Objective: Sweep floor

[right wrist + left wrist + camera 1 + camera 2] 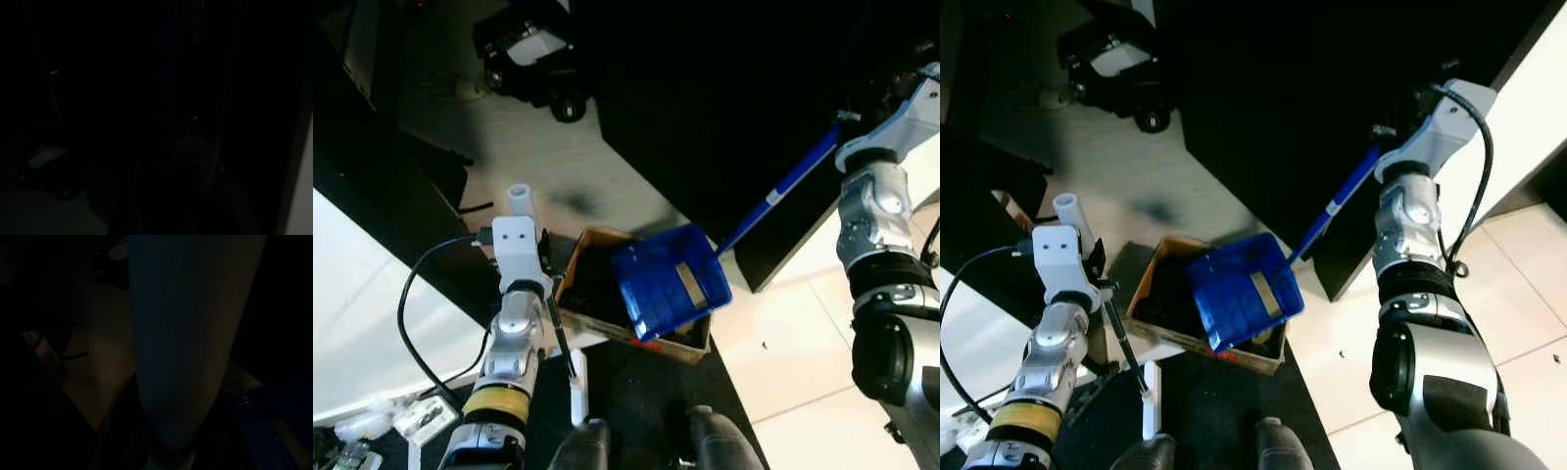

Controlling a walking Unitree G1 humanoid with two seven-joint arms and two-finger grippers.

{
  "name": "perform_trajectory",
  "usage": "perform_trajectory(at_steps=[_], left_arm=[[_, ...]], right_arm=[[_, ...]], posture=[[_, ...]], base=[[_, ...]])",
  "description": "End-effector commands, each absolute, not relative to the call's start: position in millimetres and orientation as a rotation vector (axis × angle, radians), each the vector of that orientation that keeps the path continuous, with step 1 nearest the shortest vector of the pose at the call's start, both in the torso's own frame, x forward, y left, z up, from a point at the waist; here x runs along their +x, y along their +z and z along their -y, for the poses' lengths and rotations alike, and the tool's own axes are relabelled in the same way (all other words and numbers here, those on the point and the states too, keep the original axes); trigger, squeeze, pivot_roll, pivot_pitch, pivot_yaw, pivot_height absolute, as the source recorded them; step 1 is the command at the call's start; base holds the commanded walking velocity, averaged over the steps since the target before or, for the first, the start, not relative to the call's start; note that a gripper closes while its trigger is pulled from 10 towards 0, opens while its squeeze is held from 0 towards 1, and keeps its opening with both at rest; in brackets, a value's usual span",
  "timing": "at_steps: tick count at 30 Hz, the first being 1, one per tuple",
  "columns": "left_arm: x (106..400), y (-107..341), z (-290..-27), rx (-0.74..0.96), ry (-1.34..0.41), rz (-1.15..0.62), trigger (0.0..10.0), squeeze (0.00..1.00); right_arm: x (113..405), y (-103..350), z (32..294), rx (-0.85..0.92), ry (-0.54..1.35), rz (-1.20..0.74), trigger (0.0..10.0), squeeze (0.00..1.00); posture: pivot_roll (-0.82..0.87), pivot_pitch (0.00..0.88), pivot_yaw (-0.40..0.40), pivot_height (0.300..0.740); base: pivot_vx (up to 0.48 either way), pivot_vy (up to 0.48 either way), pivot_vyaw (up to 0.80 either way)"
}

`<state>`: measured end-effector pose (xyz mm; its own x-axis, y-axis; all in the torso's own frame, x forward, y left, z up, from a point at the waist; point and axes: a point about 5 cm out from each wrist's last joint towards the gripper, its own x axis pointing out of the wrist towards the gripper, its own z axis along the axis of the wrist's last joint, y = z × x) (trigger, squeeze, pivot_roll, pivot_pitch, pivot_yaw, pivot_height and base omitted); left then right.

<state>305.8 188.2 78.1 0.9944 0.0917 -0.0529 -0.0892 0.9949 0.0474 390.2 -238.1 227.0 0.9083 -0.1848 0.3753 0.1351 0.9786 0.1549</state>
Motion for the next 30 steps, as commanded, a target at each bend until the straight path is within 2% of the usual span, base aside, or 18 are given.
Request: perform_trajectory(at_steps=[1, 4, 6, 10, 16, 17, 19, 23, 28, 30], left_arm=[[301, 75, -188, 0.062, 0.083, -0.058, 10.0, 0.0], [301, 75, -188, 0.062, 0.084, -0.057, 10.0, 0.0], [300, 74, -188, 0.064, 0.086, -0.056, 10.0, 0.0], [300, 74, -189, 0.064, 0.087, -0.056, 10.0, 0.0], [298, 74, -189, 0.063, 0.091, -0.052, 10.0, 0.0], [298, 74, -189, 0.063, 0.091, -0.052, 10.0, 0.0], [299, 74, -189, 0.063, 0.092, -0.05, 10.0, 0.0], [299, 75, -190, 0.063, 0.093, -0.05, 10.0, 0.0], [299, 75, -190, 0.06, 0.095, -0.048, 10.0, 0.0], [299, 76, -190, 0.06, 0.095, -0.048, 10.0, 0.0]], right_arm=[[391, 246, 238, 0.086, -0.167, 0.483, 10.0, 0.0], [391, 248, 235, 0.039, -0.16, 0.494, 10.0, 0.0], [392, 250, 223, -0.036, -0.135, 0.511, 10.0, 0.0], [393, 250, 216, -0.065, -0.125, 0.52, 10.0, 0.0], [394, 249, 179, -0.134, -0.101, 0.586, 10.0, 0.0], [394, 249, 179, -0.134, -0.101, 0.586, 10.0, 0.0], [391, 245, 154, -0.153, -0.046, 0.618, 10.0, 0.0], [390, 241, 142, -0.156, -0.006, 0.626, 10.0, 0.0], [378, 226, 98, -0.229, 0.154, 0.681, 10.0, 0.0], [375, 224, 91, -0.243, 0.185, 0.695, 10.0, 0.0]], posture=[[0.0, 0.108, -0.031, 0.74], [0.0, 0.108, -0.033, 0.74], [0.0, 0.109, -0.035, 0.74], [0.0, 0.109, -0.035, 0.74], [0.01, 0.103, -0.039, 0.74], [0.01, 0.103, -0.039, 0.74], [0.0, 0.104, -0.04, 0.74], [0.0, 0.106, -0.04, 0.74], [0.01, 0.109, -0.041, 0.74], [0.01, 0.109, -0.04, 0.74]], base=[[0.0, 0.0, 0.0], [0.0, 0.0, 0.0], [0.0, 0.0, 0.0], [0.0, 0.0, 0.0], [0.0, 0.0, 0.0], [0.0, 0.0, 0.0], [0.0, 0.0, 0.0], [0.0, 0.0, 0.0], [0.0, 0.0, 0.0], [0.0, 0.0, 0.0]])
